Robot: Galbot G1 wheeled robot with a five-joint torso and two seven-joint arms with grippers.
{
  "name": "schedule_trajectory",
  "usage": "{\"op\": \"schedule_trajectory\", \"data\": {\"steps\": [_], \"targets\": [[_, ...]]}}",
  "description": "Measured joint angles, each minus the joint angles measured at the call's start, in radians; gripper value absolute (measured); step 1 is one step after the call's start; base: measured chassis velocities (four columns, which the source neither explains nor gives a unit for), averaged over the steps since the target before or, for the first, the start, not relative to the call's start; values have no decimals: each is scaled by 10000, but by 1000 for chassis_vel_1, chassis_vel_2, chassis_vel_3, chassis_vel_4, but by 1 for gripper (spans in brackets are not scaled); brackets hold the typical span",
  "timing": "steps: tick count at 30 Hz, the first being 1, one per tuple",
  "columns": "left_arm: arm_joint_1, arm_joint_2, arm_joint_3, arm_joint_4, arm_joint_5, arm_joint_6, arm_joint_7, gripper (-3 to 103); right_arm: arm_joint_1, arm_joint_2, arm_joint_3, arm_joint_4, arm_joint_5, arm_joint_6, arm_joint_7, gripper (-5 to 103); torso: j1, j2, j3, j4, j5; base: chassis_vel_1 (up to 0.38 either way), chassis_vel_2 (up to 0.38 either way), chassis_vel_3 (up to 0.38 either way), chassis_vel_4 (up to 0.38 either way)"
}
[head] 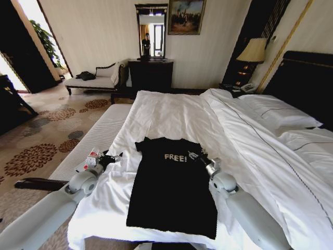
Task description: Fold the clothes on the bed.
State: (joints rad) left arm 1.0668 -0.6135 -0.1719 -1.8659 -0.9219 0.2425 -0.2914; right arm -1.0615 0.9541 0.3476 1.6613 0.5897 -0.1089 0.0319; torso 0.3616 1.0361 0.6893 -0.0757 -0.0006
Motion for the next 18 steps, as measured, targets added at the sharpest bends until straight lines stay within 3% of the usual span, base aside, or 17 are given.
{"op": "schedule_trajectory", "data": {"steps": [5, 15, 18], "targets": [[-26, 1, 31, -23, -3, 0, 4, 100, -255, -119, 205, -187, 580, -234, -149, 100, 0, 0, 0, 3, 0, 0, 0, 0, 0], [-12, 88, 24, -113, -34, 0, 1, 100, -297, -65, -84, -455, 1709, -758, -428, 102, 0, 0, 0, 3, -2, 0, 0, 0, 0], [-4, 128, -28, -154, -123, 0, -14, 100, -106, -87, -275, -646, 2019, -855, -385, 89, 0, 0, 0, 3, 0, 0, 0, 0, 0]]}}
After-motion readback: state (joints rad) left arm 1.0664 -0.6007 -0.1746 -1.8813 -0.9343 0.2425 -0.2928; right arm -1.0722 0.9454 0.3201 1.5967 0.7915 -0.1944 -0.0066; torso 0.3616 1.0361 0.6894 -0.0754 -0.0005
